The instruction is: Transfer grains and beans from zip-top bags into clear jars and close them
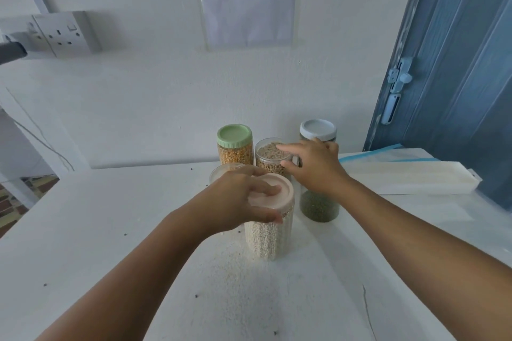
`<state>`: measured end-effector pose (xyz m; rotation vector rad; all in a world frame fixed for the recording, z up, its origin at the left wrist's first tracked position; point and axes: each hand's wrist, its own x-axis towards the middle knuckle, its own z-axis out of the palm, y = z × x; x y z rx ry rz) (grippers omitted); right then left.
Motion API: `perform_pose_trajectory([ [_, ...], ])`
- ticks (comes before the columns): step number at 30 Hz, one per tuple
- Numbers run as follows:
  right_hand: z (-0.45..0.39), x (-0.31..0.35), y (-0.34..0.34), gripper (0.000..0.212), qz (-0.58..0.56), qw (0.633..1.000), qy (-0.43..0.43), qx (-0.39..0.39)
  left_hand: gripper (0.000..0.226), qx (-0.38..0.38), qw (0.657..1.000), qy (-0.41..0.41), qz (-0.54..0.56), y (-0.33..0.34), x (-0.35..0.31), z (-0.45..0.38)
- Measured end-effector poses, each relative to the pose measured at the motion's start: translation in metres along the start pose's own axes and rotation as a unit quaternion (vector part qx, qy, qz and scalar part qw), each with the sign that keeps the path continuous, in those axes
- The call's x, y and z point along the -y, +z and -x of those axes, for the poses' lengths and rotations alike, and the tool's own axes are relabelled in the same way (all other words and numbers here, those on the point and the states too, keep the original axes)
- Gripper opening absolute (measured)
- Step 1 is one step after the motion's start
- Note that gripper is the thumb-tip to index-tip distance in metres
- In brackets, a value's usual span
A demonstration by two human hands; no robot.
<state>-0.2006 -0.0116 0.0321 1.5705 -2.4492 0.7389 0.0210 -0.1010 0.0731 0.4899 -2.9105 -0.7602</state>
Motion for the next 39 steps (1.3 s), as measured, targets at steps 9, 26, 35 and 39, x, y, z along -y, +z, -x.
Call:
perform_pose_trajectory([
  [9, 0.074, 0.005, -0.038, 0.050, -0.333, 0.927, -0.010, 0.175, 0.075, -0.039, 0.999, 0.014, 0.012, 0.007, 0.004, -0.009],
  [26, 0.037, -0.008, -0.039, 0.055, 0.030, 0.995, -0.028, 0.087, 0.072, -0.015, 0.999, 0.012, -0.044, -0.003, 0.014, -0.048],
  [35, 0.017, -0.016, -0.035, 0.054, 0.042, 0.996, -0.029, 0.077, 0.069, -0.031, 0.998, 0.030, -0.055, -0.006, 0.020, -0.065],
  [39, 0.021, -0.015, -0.034, 0.056, 0.042, 0.995, -0.048, 0.075, 0.071, -0.028, 0.998, 0.023, -0.041, -0.002, 0.022, -0.066],
])
